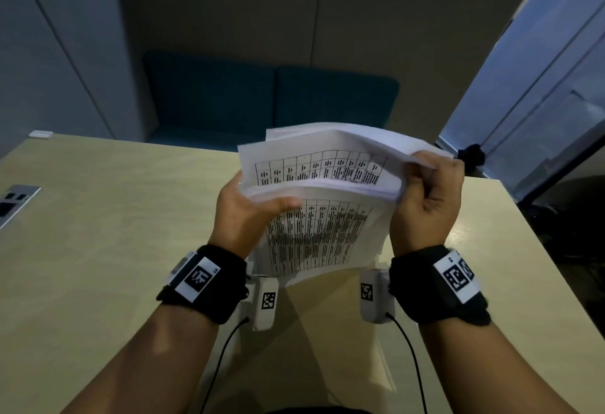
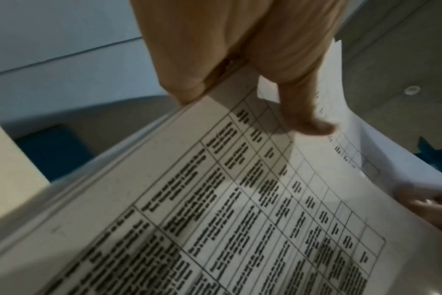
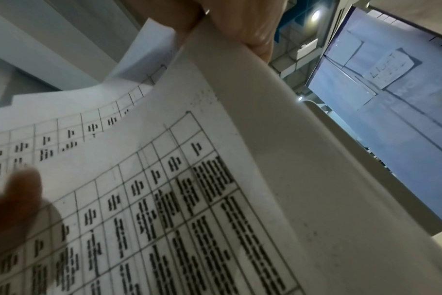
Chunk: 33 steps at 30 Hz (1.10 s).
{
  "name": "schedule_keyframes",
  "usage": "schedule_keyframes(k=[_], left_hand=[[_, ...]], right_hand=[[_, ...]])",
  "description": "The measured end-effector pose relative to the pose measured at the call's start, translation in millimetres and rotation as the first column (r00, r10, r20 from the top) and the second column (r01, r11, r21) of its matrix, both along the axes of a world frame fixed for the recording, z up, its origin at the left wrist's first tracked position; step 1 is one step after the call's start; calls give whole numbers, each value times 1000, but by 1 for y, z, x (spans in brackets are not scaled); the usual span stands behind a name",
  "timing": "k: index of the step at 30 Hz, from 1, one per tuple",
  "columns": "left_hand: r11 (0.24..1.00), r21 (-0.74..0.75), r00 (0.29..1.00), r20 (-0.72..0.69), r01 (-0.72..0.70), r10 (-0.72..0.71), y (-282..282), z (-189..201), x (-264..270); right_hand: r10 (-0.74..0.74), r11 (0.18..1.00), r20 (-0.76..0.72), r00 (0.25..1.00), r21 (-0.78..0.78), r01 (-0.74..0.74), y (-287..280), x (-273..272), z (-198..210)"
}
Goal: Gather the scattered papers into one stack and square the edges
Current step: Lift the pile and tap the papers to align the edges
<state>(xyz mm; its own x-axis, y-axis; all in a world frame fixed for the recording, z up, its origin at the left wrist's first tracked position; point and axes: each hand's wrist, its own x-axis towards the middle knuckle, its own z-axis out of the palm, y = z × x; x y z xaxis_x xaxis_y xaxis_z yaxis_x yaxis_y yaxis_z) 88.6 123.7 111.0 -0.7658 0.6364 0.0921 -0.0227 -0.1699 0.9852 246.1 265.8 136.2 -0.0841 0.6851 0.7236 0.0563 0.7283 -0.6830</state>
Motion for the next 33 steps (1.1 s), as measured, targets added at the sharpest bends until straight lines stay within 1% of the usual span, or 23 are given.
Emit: schedule_keyframes(k=[1, 2, 3, 4, 5, 6, 7, 8, 9, 10, 11, 14, 17, 18, 21, 23, 24, 26, 28, 30, 31, 33], left_hand=[[1000, -1, 1000, -3, -10, 10, 0, 0, 1], [1000, 8, 1000, 1, -26, 26, 0, 0, 3], [999, 22, 999, 11, -48, 48, 0, -1, 4], [997, 31, 997, 16, -71, 71, 0, -1, 5], [995, 39, 996, 17, -87, 87, 0, 0, 5], [994, 49, 995, 12, -95, 94, -1, 1, 4], [993, 61, 995, 6, -100, 99, -1, 3, 4], [992, 74, 995, -1, -102, 102, -2, 6, 3], [991, 87, 995, -7, -101, 102, -3, 9, 3], [990, 98, 995, -12, -99, 100, -4, 13, 4], [989, 109, 995, -17, -99, 101, -4, 17, 5], [980, 162, 989, -63, -118, 130, -4, 30, 15], [970, 214, 984, -106, -118, 143, -4, 34, 24], [972, 213, 985, -121, -97, 125, -6, 33, 26], [979, 199, 991, -119, -42, 67, -11, 21, 28], [983, 179, 996, -78, -37, 52, -15, 7, 25], [987, 158, 997, -65, -36, 47, -17, 0, 24], [996, 88, 999, -38, -32, 35, -20, -18, 19], [1000, -8, 1000, 26, -12, 12, -23, -34, 17], [995, -94, 998, 61, 23, -17, -24, -45, 21], [993, -114, 997, 65, 37, -30, -24, -47, 24], [994, -93, 996, 83, 49, -41, -22, -48, 27]], right_hand=[[21, 1000, -31, 999, -15, -21, 1, 0, 2], [71, 996, -79, 994, -44, -75, 0, 0, 5], [152, 984, -127, 980, -79, -162, -1, 2, 7], [227, 962, -159, 961, -117, -246, 0, 4, 6], [297, 928, -157, 942, -186, -323, 2, 7, 3], [357, 877, -127, 925, -296, -379, 5, 10, -1], [419, 809, -70, 905, -425, -407, 7, 13, -5], [462, 745, -14, 887, -535, -397, 8, 16, -10], [478, 703, 25, 878, -610, -365, 8, 18, -15], [463, 685, 43, 885, -651, -326, 9, 21, -21], [437, 675, 19, 899, -668, -314, 7, 22, -26], [330, 683, -150, 932, -643, -345, -3, 16, -33], [270, 719, -185, 945, -615, -325, -12, 13, -38], [274, 704, -194, 942, -627, -334, -14, 15, -40], [307, 612, -218, 926, -700, -368, -14, 25, -53], [343, 563, -208, 916, -735, -378, -13, 32, -61], [362, 553, -190, 913, -744, -374, -12, 35, -64], [397, 556, -149, 906, -746, -367, -8, 39, -69], [435, 559, -115, 893, -744, -367, -5, 40, -72], [455, 574, -44, 889, -749, -331, -8, 37, -75], [461, 584, -18, 887, -747, -319, -10, 35, -78], [462, 591, -16, 887, -740, -321, -12, 32, -81]])
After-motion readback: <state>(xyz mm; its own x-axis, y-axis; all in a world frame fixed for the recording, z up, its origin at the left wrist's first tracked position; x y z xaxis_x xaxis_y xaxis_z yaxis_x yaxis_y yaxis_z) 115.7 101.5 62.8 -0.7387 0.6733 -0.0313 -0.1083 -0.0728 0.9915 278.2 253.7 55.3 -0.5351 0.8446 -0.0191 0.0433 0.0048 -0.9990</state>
